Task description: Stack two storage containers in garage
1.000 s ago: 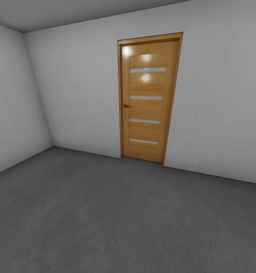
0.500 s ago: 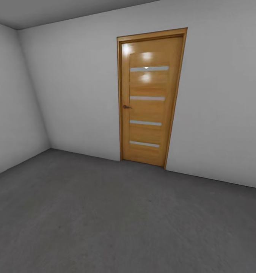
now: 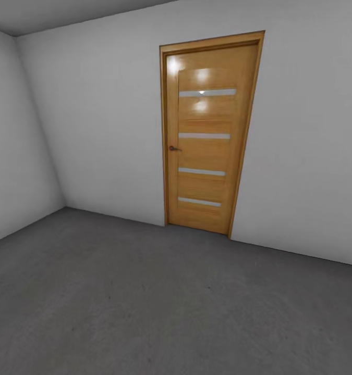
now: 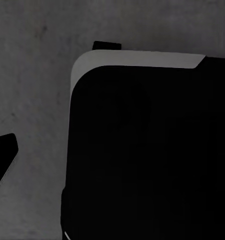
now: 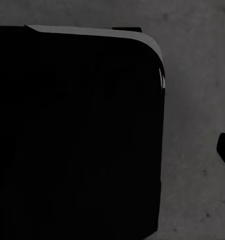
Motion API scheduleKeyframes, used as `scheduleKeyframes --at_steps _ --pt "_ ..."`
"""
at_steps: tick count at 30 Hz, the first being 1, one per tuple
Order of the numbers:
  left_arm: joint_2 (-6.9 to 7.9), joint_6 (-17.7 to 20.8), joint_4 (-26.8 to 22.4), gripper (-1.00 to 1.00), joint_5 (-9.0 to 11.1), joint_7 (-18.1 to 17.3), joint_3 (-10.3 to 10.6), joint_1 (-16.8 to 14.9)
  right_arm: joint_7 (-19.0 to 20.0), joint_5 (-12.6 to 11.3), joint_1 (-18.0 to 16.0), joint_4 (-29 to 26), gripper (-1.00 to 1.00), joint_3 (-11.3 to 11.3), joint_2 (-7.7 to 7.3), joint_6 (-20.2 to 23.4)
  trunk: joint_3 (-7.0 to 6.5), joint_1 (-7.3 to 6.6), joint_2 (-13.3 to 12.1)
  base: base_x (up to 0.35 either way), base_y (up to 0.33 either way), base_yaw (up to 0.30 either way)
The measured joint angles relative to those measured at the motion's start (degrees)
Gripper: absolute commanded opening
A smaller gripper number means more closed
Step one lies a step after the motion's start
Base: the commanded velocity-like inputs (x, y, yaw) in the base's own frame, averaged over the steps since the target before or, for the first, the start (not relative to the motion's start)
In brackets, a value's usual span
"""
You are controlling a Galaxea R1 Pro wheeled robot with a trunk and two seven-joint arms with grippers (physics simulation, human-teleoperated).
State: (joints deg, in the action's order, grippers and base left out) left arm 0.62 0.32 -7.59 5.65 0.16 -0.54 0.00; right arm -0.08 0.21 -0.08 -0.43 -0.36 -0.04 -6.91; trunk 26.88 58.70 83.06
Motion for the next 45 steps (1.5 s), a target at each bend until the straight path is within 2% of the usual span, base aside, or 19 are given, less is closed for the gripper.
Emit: scheduleKeyframes --at_steps 45 --pt "0.0 -0.36 -0.01 1.0 0.18 0.24 -0.1 0.0 0.17 0.5 0.0 0.0 1.0 0.52 -0.23 -0.21 0.0 0.0 0.0 0.322 0.0 0.0"
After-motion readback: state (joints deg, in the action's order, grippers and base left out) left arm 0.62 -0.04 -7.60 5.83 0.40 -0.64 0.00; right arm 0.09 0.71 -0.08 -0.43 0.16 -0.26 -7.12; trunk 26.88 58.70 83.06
